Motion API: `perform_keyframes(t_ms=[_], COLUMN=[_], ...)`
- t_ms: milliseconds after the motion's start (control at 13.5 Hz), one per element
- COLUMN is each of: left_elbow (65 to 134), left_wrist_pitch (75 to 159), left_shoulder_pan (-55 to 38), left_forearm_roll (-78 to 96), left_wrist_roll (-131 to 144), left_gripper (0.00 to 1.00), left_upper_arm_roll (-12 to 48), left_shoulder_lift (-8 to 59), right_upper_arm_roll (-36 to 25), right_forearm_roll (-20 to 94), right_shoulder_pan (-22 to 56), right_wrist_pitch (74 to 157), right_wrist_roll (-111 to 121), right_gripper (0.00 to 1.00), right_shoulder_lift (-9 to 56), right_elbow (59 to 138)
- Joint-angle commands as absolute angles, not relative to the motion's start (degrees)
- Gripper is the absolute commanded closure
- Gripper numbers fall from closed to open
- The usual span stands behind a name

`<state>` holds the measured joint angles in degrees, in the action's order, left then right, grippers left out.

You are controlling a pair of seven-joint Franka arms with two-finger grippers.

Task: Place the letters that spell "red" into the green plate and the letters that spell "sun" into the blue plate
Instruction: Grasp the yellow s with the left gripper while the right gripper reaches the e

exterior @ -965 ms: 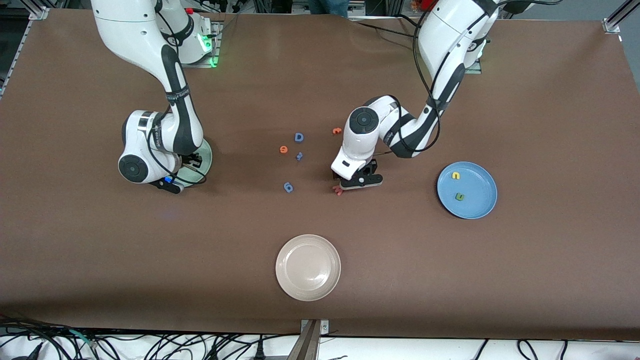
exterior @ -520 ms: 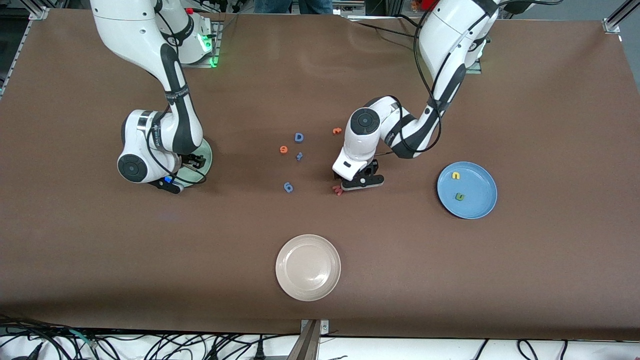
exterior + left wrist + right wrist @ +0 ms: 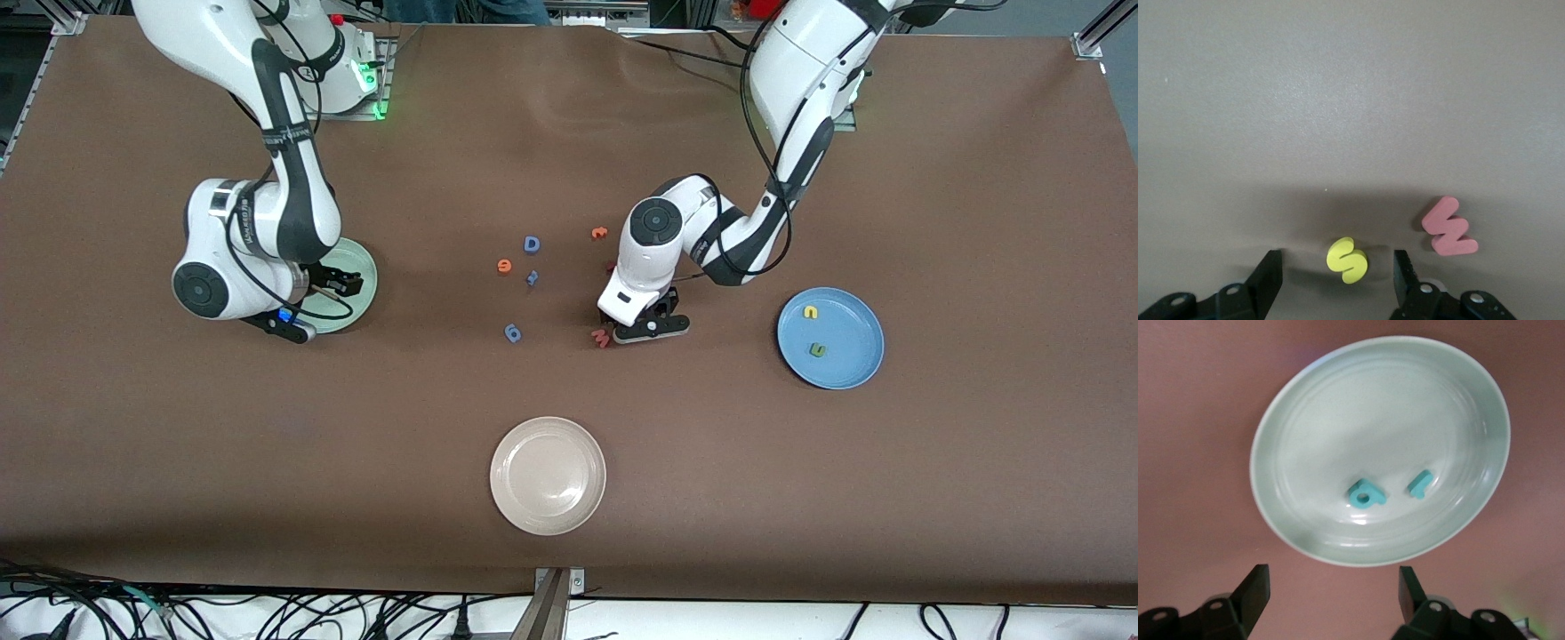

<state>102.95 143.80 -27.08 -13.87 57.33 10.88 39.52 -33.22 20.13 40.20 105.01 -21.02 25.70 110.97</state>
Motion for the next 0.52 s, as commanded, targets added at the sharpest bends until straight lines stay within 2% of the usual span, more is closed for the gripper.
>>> perform_keyframes(t_ms=[0, 371, 445], left_elbow=[103.01, 103.01, 103.01], left_wrist_pitch=[143.61, 143.7, 143.7], left_shoulder_pan=[-26.81, -26.81, -26.81], left_forearm_roll=[-15.47, -15.38, -15.38], left_wrist_roll=[57.56, 58.97, 59.06], left_gripper=[0.3, 0.59, 0.6], left_upper_arm_roll=[11.07, 11.16, 11.16], left_shoulder_lift=[39.64, 39.64, 39.64], right_upper_arm_roll=[-32.09, -23.22, -21.55], right_forearm_roll=[21.09, 23.18, 24.68], right_shoulder_pan=[42.27, 42.8, 42.8], right_wrist_pitch=[102.75, 104.84, 106.85], right_wrist_roll=[-29.06, -46.98, -50.33], right_gripper=[0.13, 0.14, 0.14], right_shoulder_lift=[23.47, 21.36, 21.44], right_elbow=[109.51, 108.98, 108.98])
